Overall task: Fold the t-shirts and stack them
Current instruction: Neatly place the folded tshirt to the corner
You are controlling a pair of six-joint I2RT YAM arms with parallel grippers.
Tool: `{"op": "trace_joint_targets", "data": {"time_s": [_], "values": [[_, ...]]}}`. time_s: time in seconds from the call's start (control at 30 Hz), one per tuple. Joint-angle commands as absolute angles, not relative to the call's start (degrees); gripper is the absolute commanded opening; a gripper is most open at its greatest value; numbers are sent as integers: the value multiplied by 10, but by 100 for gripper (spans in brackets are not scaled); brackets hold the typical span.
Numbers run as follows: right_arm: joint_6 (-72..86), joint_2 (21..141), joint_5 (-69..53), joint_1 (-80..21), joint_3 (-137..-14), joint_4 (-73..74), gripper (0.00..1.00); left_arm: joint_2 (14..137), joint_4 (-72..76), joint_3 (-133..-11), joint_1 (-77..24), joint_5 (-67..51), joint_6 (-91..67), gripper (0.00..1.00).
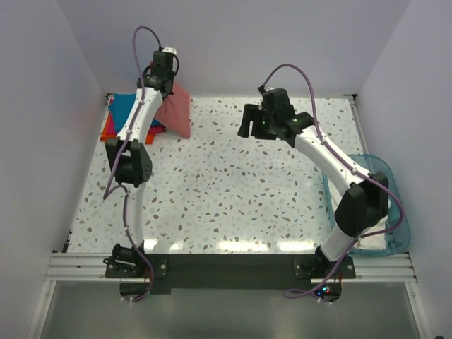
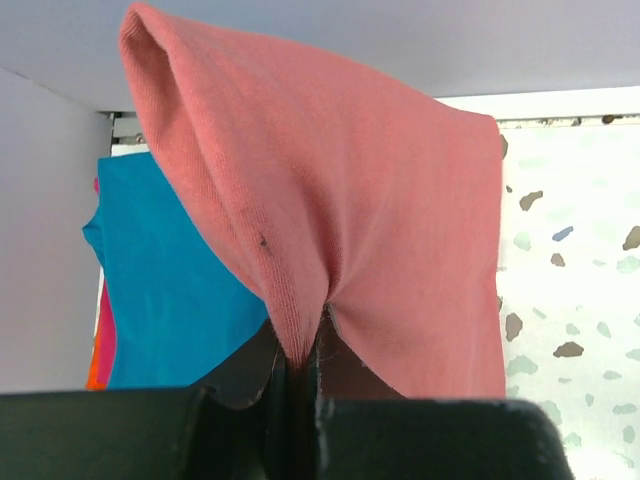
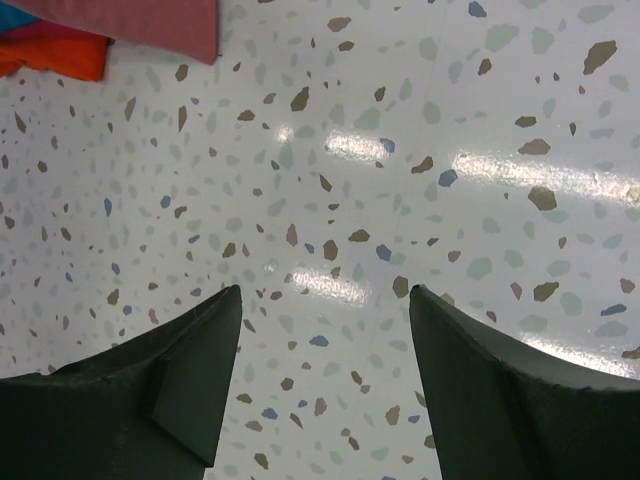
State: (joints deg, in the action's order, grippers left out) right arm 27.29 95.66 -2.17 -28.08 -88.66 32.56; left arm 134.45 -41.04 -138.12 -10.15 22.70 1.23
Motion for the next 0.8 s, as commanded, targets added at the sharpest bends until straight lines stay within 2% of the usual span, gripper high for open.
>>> {"op": "trace_joint_targets", "data": {"time_s": [0.0, 0.47, 0.77], "values": [[261, 968, -4, -290, -933, 358, 71, 1282, -349, -1418, -74, 170, 20, 0], [265, 953, 23, -297, -954, 381, 72, 1238, -307, -1415, -58, 86, 16, 0], [258, 954, 24, -298, -954, 386, 72, 1230, -287, -1417, -38, 78, 4, 0]]}}
